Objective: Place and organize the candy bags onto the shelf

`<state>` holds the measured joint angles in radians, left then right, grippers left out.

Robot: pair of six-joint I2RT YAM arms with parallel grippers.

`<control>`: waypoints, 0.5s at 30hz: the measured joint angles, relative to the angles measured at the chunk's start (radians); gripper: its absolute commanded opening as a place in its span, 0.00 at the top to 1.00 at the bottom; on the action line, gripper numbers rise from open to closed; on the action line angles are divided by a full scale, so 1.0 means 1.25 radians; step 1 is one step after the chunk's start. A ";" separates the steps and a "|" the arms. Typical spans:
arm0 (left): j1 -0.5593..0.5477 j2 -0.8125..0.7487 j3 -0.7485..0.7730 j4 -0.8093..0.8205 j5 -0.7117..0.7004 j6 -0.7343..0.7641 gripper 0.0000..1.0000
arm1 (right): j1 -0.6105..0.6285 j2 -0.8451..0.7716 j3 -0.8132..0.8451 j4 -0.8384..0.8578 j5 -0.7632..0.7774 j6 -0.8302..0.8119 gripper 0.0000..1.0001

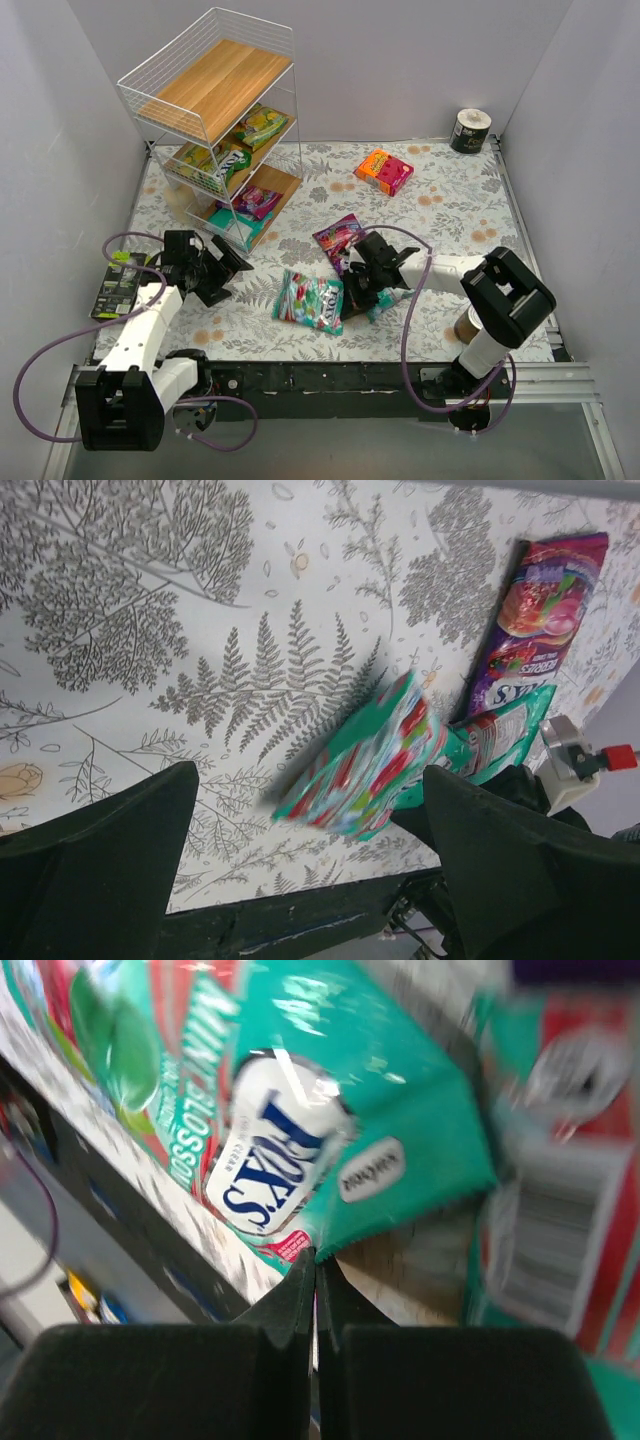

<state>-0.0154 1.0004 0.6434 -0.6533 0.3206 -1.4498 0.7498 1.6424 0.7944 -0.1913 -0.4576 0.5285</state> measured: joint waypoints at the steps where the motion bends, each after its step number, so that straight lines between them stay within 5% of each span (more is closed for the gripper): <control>1: -0.001 -0.002 -0.014 0.005 0.008 -0.005 0.05 | 0.002 -0.013 -0.013 -0.015 -0.014 -0.020 0.95; 3: -0.006 -0.006 -0.041 0.008 0.018 -0.016 0.06 | 0.004 -0.047 -0.037 -0.058 -0.030 -0.057 0.73; 7: -0.040 -0.023 -0.086 0.025 0.038 -0.057 0.08 | 0.006 -0.094 -0.040 -0.105 -0.008 -0.085 0.52; 15: -0.160 0.014 -0.100 0.070 0.051 -0.116 0.13 | 0.006 -0.140 -0.040 -0.099 0.057 -0.068 0.39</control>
<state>-0.2157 1.0176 0.5186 -0.5659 0.3840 -1.5944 0.7578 1.4677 0.7441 -0.3157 -0.3859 0.4431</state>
